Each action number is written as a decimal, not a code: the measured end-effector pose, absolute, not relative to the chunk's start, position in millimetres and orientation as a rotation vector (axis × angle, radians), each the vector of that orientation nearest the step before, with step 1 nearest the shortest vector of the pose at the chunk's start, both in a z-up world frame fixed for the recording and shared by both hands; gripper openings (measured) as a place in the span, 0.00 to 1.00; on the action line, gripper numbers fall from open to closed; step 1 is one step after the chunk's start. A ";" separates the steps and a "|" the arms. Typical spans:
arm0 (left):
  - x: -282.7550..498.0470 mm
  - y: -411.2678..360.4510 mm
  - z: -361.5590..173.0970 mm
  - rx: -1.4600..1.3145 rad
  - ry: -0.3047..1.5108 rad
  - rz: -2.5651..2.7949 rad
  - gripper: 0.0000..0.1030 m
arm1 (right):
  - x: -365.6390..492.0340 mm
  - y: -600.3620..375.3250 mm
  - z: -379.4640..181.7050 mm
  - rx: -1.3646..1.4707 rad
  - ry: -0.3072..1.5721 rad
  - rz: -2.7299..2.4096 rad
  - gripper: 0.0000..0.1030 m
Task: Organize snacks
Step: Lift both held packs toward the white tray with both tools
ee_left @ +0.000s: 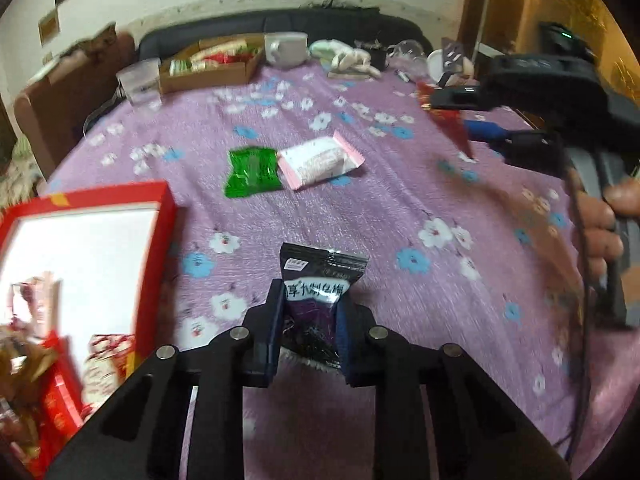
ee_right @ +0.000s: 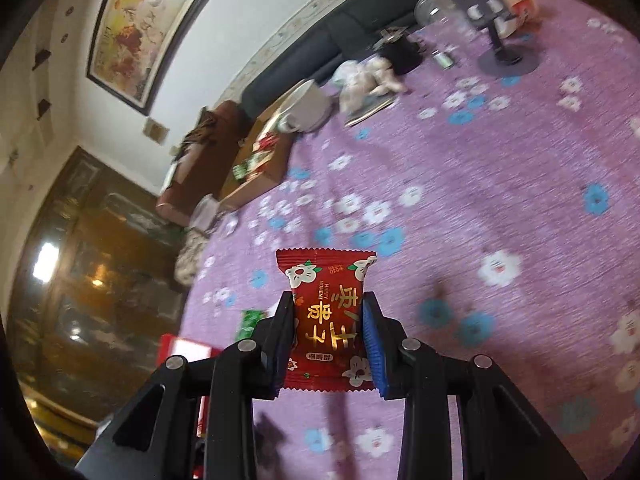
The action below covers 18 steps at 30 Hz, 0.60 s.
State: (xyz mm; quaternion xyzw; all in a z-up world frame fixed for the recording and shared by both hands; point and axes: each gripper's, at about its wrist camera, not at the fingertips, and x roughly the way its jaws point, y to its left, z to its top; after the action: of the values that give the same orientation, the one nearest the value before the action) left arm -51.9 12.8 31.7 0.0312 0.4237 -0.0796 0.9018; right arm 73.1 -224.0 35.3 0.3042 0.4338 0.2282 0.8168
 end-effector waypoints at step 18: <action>-70.7 25.6 36.1 0.065 0.841 -0.139 0.20 | 61.1 -180.7 36.7 0.556 0.939 0.547 0.32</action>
State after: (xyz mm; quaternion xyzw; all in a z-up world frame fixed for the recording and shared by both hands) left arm -70.7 25.6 36.1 0.0313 0.4076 -0.0672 0.9101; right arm 61.1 -180.7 36.7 0.2609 0.4407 0.2571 0.8195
